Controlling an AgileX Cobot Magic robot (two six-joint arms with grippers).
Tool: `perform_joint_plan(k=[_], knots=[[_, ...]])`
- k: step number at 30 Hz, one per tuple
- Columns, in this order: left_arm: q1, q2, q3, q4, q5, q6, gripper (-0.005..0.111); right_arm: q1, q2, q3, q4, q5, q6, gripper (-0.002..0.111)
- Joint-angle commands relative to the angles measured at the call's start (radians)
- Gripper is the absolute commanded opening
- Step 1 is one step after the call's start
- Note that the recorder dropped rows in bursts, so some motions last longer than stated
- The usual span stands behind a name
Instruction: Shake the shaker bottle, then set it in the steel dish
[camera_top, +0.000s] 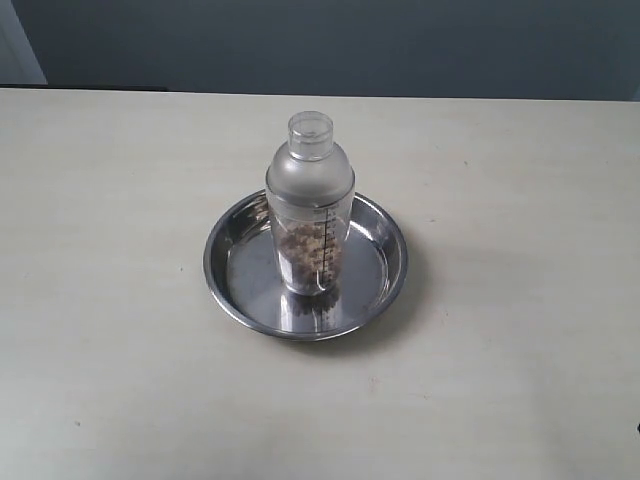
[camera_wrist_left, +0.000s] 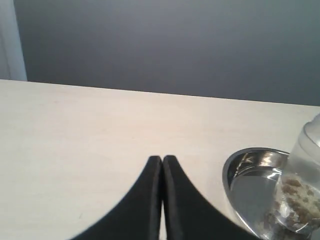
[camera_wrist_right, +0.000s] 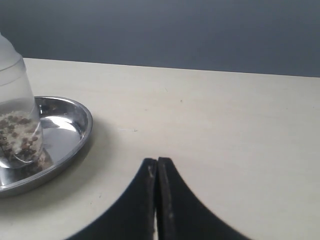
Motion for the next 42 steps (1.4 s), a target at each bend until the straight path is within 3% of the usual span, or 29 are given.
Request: perform_joint_plan(k=[1,6,21,25,30,42], knots=[[0.084,-0.102,0.029,0.047,0.068,-0.048,0.0,0.004,-0.004,0.001,-0.005,-0.013,0.0,-0.001],[0.134,-0.173,0.075,0.097,0.111,-0.146,0.0,0.004,-0.004,0.001,-0.005,-0.013,0.0,-0.001],[0.136,-0.186,0.192,0.175,0.132,-0.3,0.0,0.004,-0.004,0.001,-0.005,-0.013,0.0,-0.001],[0.136,-0.186,0.2,0.188,0.09,-0.3,0.0,0.004,-0.004,0.001,-0.005,-0.013,0.0,-0.001],[0.132,-0.186,0.2,0.184,-0.127,-0.3,0.0,0.004,-0.004,0.001,-0.005,-0.013,0.0,-0.001],[0.132,-0.186,0.2,0.273,-0.086,-0.3,0.0,0.004,-0.004,0.001,-0.005,-0.013,0.0,-0.001]])
